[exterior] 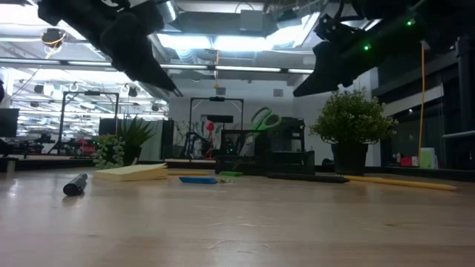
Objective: Pick and place office supplies into organizer
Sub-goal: Put the left yellow pencil into the black desk organizer
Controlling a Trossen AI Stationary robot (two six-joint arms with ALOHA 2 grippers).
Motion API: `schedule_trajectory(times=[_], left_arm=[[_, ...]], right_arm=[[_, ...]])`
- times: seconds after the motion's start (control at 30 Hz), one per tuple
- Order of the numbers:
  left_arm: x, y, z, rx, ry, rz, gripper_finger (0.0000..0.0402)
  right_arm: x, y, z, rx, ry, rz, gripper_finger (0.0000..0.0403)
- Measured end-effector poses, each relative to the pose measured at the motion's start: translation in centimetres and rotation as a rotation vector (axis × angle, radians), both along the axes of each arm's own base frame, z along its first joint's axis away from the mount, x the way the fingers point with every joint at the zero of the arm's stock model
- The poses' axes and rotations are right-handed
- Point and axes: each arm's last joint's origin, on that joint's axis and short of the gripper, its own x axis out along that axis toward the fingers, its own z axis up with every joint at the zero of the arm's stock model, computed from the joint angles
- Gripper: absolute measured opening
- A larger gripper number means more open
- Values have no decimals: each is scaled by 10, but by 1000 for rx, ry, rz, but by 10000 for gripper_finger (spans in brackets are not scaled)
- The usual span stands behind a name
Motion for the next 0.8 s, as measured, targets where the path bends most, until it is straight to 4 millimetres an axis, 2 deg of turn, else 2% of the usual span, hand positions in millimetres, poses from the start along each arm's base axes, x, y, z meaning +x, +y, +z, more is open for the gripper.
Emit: schedule_trajectory(times=[0.23, 0.53, 0.63, 0.8], left_arm=[[0, 6, -1, -20, 16, 39, 15], [-1, 11, -2, -20, 24, 61, 57], [-4, 14, -5, -31, 70, 85, 72], [-14, 25, -15, -148, 172, 173, 89]], right_arm=[[0, 0, 0, -37, 22, 28, 9], [0, -5, 0, -54, 35, 20, 9], [0, -8, 0, -53, 36, 5, 9], [1, -16, -1, -29, 44, 22, 9]])
